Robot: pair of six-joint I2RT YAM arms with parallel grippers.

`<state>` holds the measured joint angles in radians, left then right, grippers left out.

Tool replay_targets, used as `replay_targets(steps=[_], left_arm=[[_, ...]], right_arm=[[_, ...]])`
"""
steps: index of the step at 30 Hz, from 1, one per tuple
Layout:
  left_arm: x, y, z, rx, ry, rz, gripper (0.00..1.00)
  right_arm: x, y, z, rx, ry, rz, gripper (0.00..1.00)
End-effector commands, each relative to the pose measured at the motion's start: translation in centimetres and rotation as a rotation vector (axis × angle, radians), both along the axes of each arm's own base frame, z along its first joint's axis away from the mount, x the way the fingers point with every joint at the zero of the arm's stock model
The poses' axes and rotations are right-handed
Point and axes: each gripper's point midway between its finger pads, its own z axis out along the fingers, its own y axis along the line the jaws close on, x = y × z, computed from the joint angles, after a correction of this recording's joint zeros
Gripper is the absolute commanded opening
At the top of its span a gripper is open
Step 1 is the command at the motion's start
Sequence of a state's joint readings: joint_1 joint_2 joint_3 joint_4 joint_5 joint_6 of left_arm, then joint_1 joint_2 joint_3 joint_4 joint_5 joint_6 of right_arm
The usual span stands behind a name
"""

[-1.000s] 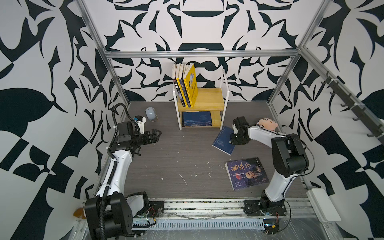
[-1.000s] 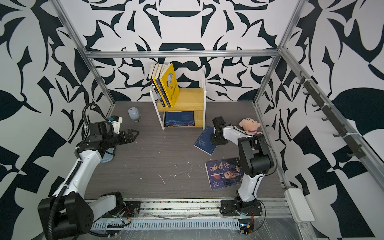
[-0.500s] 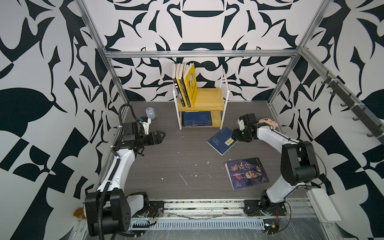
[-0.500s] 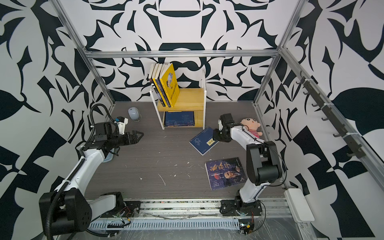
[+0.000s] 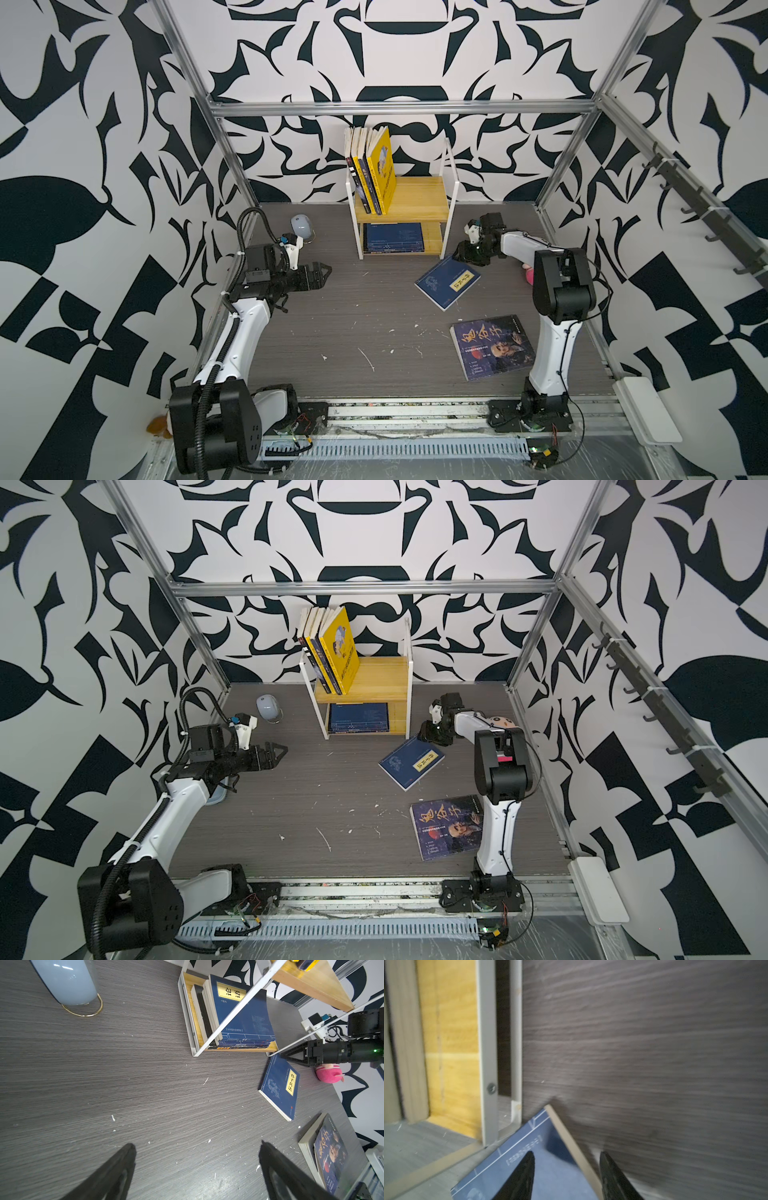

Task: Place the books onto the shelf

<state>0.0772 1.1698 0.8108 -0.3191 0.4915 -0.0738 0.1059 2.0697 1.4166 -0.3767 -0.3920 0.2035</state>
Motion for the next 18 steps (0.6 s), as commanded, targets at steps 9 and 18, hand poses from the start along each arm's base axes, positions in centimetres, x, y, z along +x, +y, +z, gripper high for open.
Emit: replay_targets(steps=[9, 18], left_arm=[[-0.6, -2.2, 0.5, -0.010, -0.026, -0.099, 0.93], [-1.9, -7.1, -2.2, -0.010, 0.047, -0.234, 0.88]], right_arm=[[-7.3, 9.1, -1.7, 0.112, 0.062, 0.157, 0.51], [-7.3, 8.4, 2.8, 0.051, -0.027, -0.044, 0.62]])
